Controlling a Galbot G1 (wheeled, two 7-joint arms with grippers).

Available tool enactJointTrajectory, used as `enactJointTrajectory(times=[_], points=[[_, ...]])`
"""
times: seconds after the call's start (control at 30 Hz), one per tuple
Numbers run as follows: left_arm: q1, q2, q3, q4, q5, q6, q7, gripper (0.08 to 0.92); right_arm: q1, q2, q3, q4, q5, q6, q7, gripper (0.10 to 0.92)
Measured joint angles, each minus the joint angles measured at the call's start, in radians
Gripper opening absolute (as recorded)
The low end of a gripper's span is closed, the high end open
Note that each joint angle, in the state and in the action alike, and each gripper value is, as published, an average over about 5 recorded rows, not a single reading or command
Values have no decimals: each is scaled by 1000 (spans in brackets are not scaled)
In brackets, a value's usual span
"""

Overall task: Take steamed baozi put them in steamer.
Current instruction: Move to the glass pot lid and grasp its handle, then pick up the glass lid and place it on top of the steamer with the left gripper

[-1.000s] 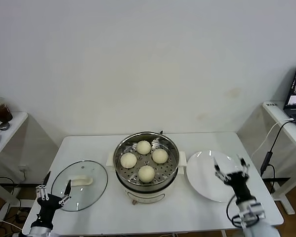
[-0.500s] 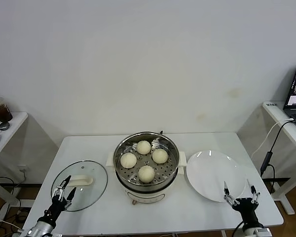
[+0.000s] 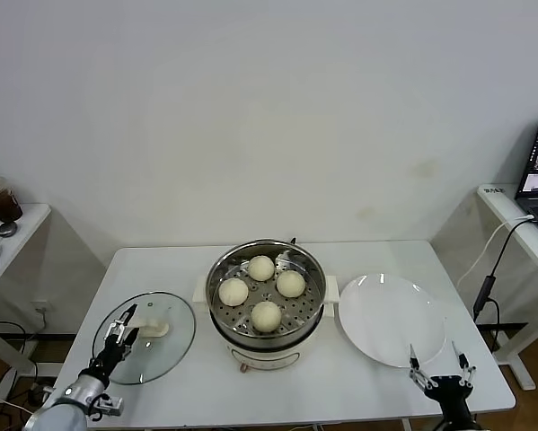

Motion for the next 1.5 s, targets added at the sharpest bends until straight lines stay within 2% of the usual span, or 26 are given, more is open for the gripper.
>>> enactJointTrajectory(times=[0.13,0.23,0.63,0.87,0.97,1.23,1.5], points=[[-44,-2,16,45,10,2,0,822,-5,5,0,2,-7,0,-2,823],[-72,-5,25,73,15,3,-1,790,-9,8,-3,2,-13,0,-3,823],[-114,-6,46,138,3,4,12,472,-17,13,-15,2,-26,0,-6,823],[-122,-10,46,152,-30,0,-3,250,-20,12,-18,2,-30,4,-7,823],[-122,-11,43,150,-48,-6,-15,194,-21,11,-21,2,-30,6,-7,823],[-97,-3,26,110,-100,-8,-31,176,-25,4,-32,2,-37,13,-7,823],[11,43,-8,-62,-187,64,-29,175,-38,-10,-52,6,-49,26,-10,823]])
